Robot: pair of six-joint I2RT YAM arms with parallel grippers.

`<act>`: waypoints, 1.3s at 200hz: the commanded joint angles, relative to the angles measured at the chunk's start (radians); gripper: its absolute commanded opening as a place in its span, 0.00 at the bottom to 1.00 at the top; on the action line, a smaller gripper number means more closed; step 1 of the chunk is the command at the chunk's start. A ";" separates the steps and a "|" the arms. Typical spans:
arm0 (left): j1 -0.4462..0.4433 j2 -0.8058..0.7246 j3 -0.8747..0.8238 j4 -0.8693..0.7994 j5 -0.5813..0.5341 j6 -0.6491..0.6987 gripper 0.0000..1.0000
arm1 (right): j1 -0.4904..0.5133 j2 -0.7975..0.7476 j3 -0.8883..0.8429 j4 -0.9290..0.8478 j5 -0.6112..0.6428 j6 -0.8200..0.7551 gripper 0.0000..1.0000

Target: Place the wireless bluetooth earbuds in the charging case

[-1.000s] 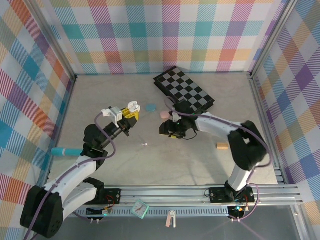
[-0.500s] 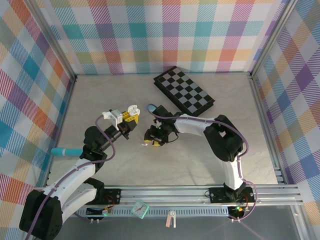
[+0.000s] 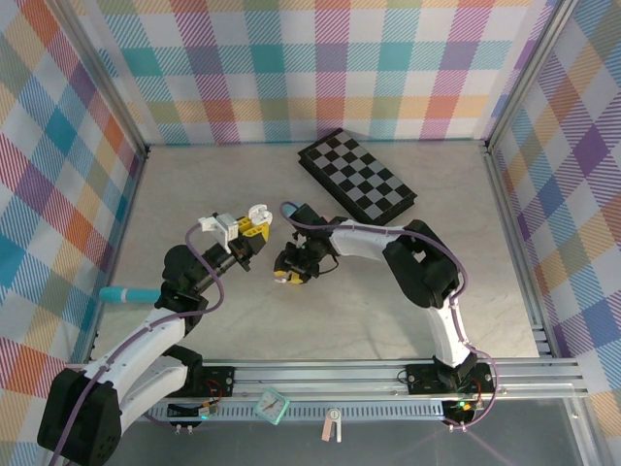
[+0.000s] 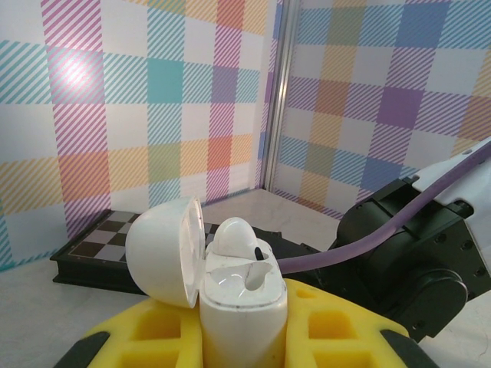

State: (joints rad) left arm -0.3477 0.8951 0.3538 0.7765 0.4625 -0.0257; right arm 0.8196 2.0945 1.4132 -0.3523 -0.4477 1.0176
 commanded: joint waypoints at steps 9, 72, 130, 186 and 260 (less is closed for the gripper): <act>0.007 -0.004 0.000 0.026 0.024 0.010 0.00 | 0.009 0.037 0.042 -0.006 -0.034 0.012 0.39; 0.008 0.001 0.002 0.028 0.024 0.008 0.00 | 0.009 0.072 0.107 -0.033 -0.034 -0.037 0.37; 0.009 -0.009 0.001 0.027 0.013 0.007 0.00 | 0.009 0.094 0.199 -0.159 0.027 -0.120 0.36; 0.009 0.002 -0.003 0.042 0.018 0.005 0.00 | 0.028 0.082 0.213 -0.241 0.063 -0.152 0.38; 0.008 -0.013 -0.009 0.040 0.022 0.000 0.00 | 0.052 0.135 0.250 -0.234 0.034 -0.134 0.38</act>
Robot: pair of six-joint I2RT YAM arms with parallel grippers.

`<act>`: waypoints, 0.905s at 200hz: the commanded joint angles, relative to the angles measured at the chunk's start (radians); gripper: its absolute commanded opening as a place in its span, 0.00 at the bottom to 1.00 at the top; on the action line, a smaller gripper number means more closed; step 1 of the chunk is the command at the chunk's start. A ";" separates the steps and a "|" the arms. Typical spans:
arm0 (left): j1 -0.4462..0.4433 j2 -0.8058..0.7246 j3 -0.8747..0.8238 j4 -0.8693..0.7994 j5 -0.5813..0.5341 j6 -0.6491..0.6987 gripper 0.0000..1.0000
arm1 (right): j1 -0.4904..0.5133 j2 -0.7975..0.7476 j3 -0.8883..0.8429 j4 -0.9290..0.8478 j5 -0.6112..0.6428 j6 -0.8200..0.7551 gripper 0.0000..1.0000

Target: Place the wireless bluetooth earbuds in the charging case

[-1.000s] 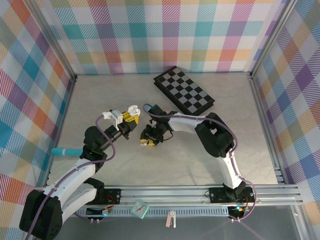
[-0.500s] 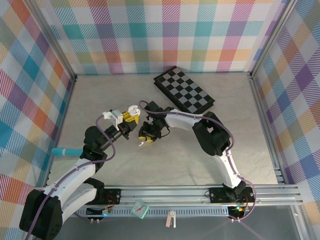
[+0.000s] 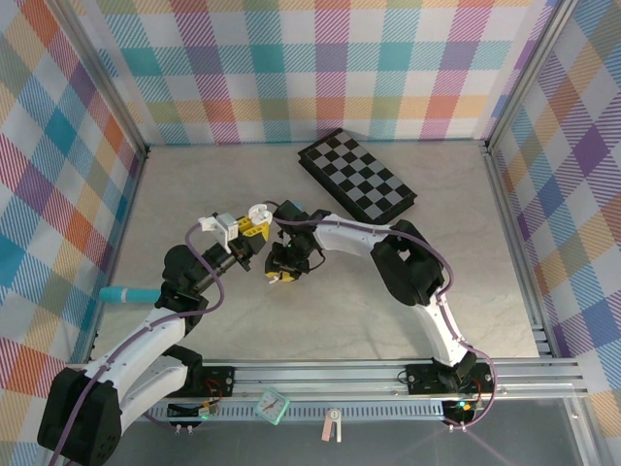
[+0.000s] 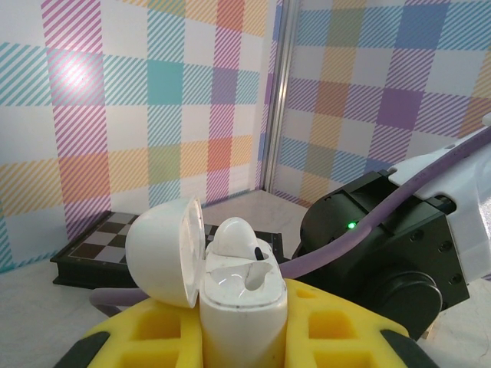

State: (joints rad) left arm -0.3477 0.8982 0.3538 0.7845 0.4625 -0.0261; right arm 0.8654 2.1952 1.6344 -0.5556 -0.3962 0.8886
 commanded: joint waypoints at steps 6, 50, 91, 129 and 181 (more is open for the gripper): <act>0.009 -0.018 -0.010 0.031 0.021 0.001 0.00 | 0.006 0.038 0.030 -0.034 -0.015 -0.004 0.38; 0.007 -0.034 -0.013 0.025 0.021 -0.001 0.00 | 0.006 0.074 0.072 -0.063 0.006 -0.012 0.37; 0.007 -0.039 -0.013 0.024 0.024 -0.005 0.00 | 0.006 0.099 0.107 -0.106 0.041 -0.020 0.37; 0.007 -0.042 -0.013 0.028 0.025 -0.010 0.00 | 0.005 0.143 0.163 -0.186 0.080 -0.015 0.35; 0.007 -0.048 -0.019 0.035 0.029 -0.016 0.00 | 0.004 0.217 0.239 -0.286 0.130 0.025 0.33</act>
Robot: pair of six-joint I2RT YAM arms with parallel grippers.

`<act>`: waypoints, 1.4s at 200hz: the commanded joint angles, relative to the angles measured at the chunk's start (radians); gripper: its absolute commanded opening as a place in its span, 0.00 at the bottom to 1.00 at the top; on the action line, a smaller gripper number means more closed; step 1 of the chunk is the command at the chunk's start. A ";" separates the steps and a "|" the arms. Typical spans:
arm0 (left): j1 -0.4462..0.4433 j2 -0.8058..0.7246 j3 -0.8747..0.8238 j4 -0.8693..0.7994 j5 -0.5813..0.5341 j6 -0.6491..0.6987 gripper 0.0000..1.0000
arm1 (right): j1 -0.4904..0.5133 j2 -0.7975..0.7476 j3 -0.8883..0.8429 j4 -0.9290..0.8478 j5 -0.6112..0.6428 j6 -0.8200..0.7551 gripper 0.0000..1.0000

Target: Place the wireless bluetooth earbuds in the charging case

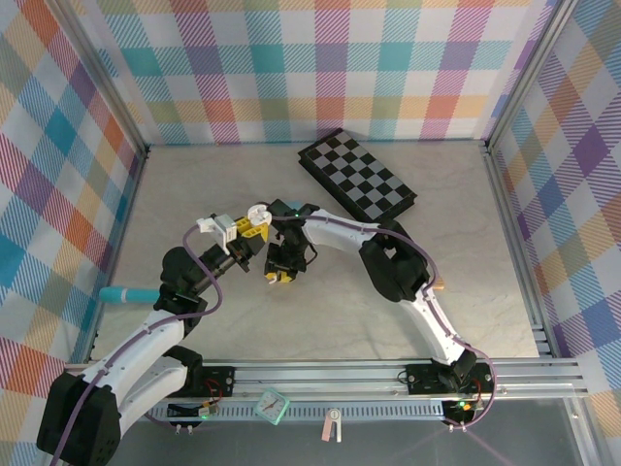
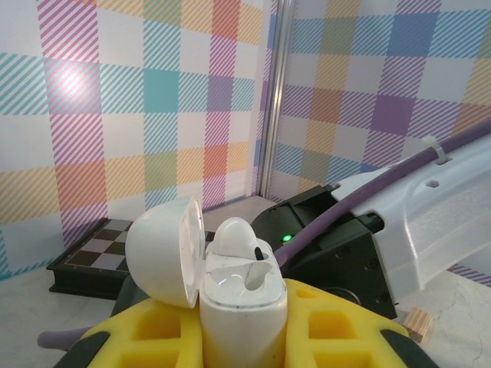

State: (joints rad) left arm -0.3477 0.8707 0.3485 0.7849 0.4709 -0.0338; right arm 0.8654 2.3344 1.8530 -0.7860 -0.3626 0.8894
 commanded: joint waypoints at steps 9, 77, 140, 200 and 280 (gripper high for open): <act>0.007 -0.021 -0.014 0.034 0.022 -0.009 0.00 | 0.004 0.087 0.031 -0.064 0.109 0.032 0.33; 0.007 -0.018 -0.014 0.035 0.024 -0.009 0.00 | 0.003 0.151 0.106 -0.111 0.145 0.036 0.27; 0.006 0.003 -0.005 0.034 0.027 -0.011 0.00 | 0.003 0.039 0.013 -0.021 0.176 -0.077 0.21; -0.003 -0.017 0.021 -0.035 0.020 -0.009 0.00 | 0.003 -0.229 -0.289 0.188 0.345 -0.183 0.23; -0.079 -0.002 0.052 -0.189 -0.030 0.017 0.00 | 0.003 -0.597 -0.633 0.437 0.591 -0.350 0.22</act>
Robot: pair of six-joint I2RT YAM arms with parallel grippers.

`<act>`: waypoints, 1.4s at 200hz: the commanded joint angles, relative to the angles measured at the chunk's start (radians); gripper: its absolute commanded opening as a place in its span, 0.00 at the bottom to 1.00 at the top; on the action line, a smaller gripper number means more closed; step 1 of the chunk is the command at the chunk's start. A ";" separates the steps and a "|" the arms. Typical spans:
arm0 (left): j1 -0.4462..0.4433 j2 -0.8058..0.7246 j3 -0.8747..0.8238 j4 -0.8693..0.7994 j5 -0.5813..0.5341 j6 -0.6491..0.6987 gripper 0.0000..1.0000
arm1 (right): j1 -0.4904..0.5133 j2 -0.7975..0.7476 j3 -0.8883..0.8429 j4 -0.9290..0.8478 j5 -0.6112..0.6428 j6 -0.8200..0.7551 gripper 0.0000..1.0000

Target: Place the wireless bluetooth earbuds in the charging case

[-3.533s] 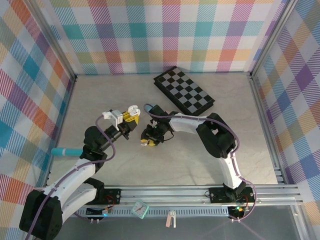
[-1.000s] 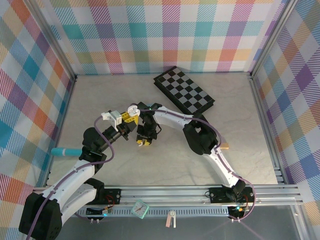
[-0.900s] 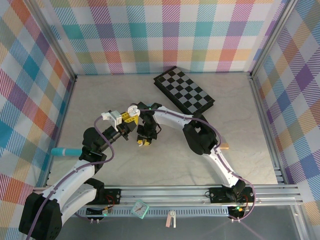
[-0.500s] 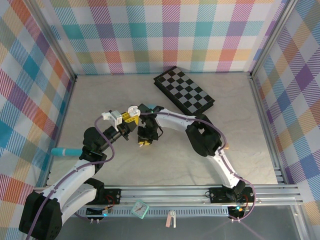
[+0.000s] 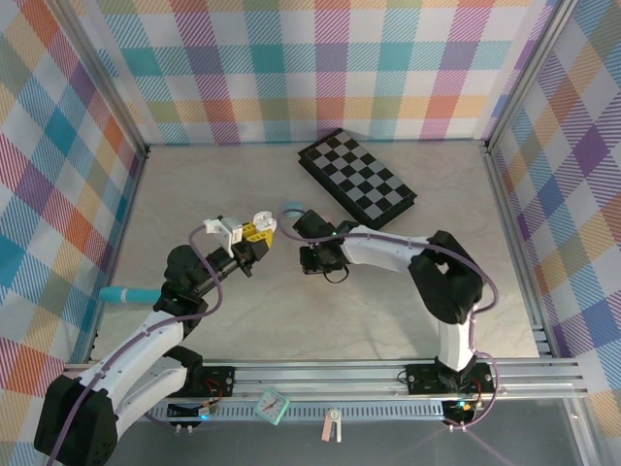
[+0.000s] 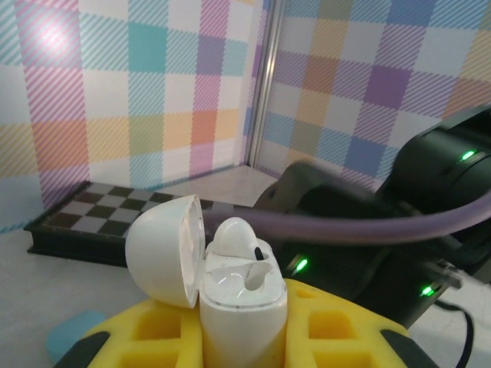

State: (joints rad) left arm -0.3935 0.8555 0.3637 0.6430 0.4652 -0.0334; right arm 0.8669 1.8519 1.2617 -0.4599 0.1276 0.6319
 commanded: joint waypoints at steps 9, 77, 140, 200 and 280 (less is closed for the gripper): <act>-0.046 0.032 0.039 -0.043 -0.029 0.020 0.00 | 0.002 -0.152 -0.055 0.122 0.111 -0.118 0.22; -0.088 0.185 0.076 0.013 -0.020 0.022 0.00 | 0.010 -0.357 -0.065 0.141 0.144 -0.293 0.22; -0.139 0.282 0.118 0.027 0.023 0.026 0.00 | 0.048 -0.420 0.001 0.156 0.122 -0.409 0.23; -0.160 0.307 0.135 0.032 0.033 0.036 0.00 | 0.077 -0.404 0.031 0.176 0.115 -0.454 0.23; -0.160 0.313 0.151 0.054 0.024 0.034 0.00 | 0.078 -0.436 -0.026 0.212 0.024 -0.391 0.22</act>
State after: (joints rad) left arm -0.5430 1.1622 0.4759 0.6418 0.4778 -0.0097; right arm 0.9375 1.4544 1.2556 -0.2989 0.2085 0.2062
